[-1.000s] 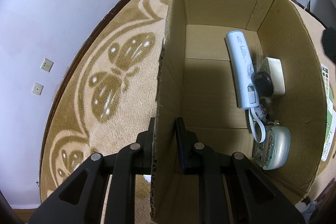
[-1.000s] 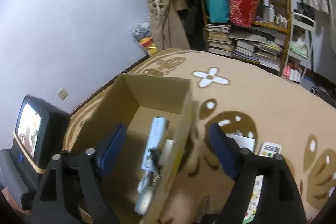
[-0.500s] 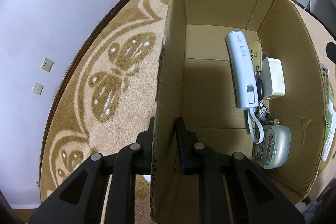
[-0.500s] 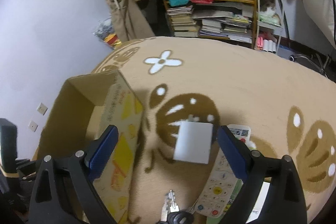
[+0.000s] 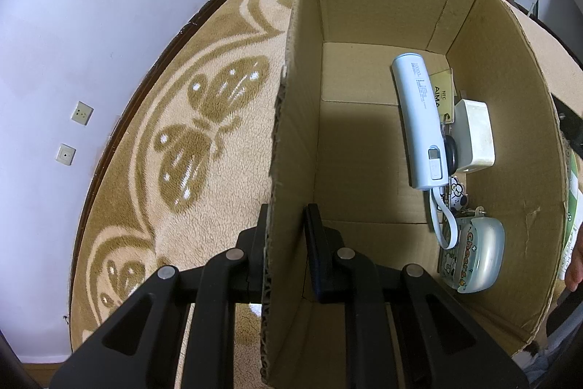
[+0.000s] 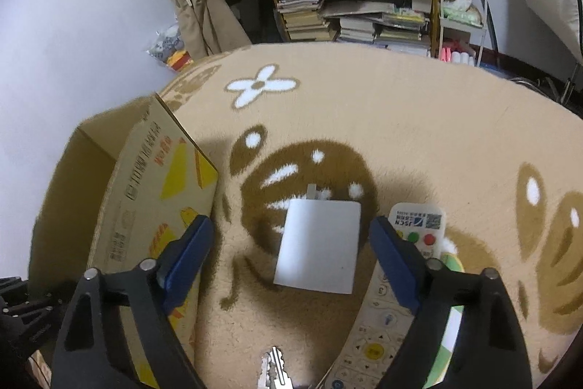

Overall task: Organize rigid objects
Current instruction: 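Grasp the white square charger with the right tool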

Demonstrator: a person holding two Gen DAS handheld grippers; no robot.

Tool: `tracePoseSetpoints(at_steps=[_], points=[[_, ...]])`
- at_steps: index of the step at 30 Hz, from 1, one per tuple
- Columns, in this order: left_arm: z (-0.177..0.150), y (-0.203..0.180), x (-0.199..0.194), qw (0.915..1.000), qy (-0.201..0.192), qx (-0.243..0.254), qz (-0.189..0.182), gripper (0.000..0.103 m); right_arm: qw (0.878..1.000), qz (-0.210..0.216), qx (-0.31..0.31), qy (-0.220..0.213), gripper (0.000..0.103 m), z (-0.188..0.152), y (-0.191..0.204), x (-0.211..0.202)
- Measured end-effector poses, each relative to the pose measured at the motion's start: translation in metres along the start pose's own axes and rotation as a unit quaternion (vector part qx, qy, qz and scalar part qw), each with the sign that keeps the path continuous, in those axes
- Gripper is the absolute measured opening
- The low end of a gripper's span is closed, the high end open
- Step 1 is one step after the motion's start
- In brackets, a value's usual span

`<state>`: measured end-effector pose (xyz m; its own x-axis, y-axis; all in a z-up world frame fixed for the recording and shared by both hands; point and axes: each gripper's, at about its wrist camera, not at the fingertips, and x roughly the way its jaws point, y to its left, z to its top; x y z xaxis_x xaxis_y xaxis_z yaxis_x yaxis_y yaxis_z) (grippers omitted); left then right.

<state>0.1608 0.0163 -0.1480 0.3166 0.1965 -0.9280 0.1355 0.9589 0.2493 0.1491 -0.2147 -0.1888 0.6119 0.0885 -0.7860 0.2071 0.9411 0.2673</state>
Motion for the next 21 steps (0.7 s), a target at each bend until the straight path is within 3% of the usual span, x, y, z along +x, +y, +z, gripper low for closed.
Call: tracePoseSetpoints(at_steps=[8, 12, 21], points=[[0.000, 0.000, 0.000, 1.0000, 0.000, 0.000, 0.000, 0.017, 0.999, -0.022, 0.007, 0.043, 0.071, -0.009, -0.005, 0.020], [0.000, 0.000, 0.001, 1.0000, 0.000, 0.001, 0.001, 0.017, 0.998, -0.031, 0.009, 0.056, 0.058, -0.011, -0.008, 0.028], [0.000, -0.003, 0.001, 1.0000, 0.000, 0.002, 0.005, 0.017, 0.999, -0.040, 0.013, 0.025, 0.057, -0.007, -0.001, 0.015]])
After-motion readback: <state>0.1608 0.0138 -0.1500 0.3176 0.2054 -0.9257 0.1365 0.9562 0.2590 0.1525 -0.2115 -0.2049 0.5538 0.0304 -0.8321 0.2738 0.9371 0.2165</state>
